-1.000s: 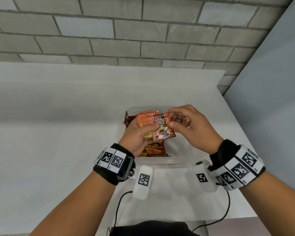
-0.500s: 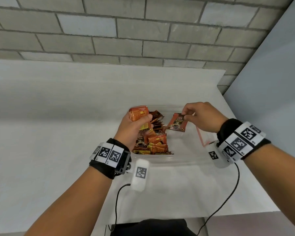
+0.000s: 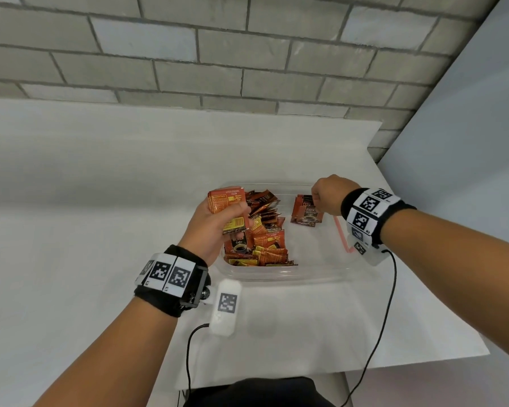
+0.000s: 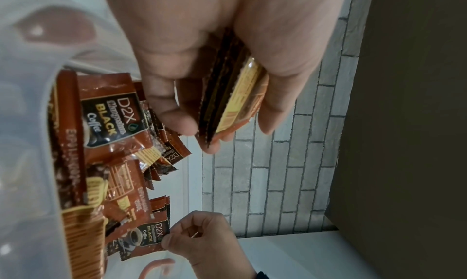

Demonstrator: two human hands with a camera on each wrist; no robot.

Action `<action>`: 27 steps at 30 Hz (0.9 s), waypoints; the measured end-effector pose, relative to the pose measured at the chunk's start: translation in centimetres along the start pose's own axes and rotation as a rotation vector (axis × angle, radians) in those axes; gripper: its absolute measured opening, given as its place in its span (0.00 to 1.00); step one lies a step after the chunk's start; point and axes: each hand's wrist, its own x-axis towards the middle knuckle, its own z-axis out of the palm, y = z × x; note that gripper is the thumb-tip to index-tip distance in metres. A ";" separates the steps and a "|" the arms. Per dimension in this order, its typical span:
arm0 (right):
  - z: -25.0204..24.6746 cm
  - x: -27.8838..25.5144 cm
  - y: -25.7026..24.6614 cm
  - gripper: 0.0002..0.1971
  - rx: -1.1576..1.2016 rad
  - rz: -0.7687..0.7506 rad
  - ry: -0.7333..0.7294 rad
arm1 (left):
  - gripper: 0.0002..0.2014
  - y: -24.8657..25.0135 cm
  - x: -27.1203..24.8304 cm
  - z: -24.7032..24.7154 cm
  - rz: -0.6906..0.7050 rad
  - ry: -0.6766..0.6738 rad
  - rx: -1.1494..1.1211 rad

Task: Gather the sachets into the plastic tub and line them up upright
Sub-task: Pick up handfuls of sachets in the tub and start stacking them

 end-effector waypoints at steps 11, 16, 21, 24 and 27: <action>0.0 0.5 -0.5 0.07 -0.207 -0.036 -0.038 | 0.10 -0.2 0.2 0.3 -0.014 -0.006 0.001; 0.0 0.4 -1.2 0.04 -0.271 -0.060 -0.031 | 0.11 -0.3 0.2 0.4 -0.018 -0.010 -0.001; -0.5 0.0 -1.9 0.09 -0.331 -0.080 -0.003 | 0.12 -0.4 0.3 0.3 -0.021 -0.007 -0.013; -0.7 -0.2 -2.2 0.06 -0.368 -0.101 -0.004 | 0.12 -0.4 0.2 0.3 -0.022 -0.004 -0.021; -0.7 -0.3 -2.3 0.06 -0.391 -0.107 -0.013 | 0.13 -0.3 0.2 0.3 -0.024 -0.005 -0.030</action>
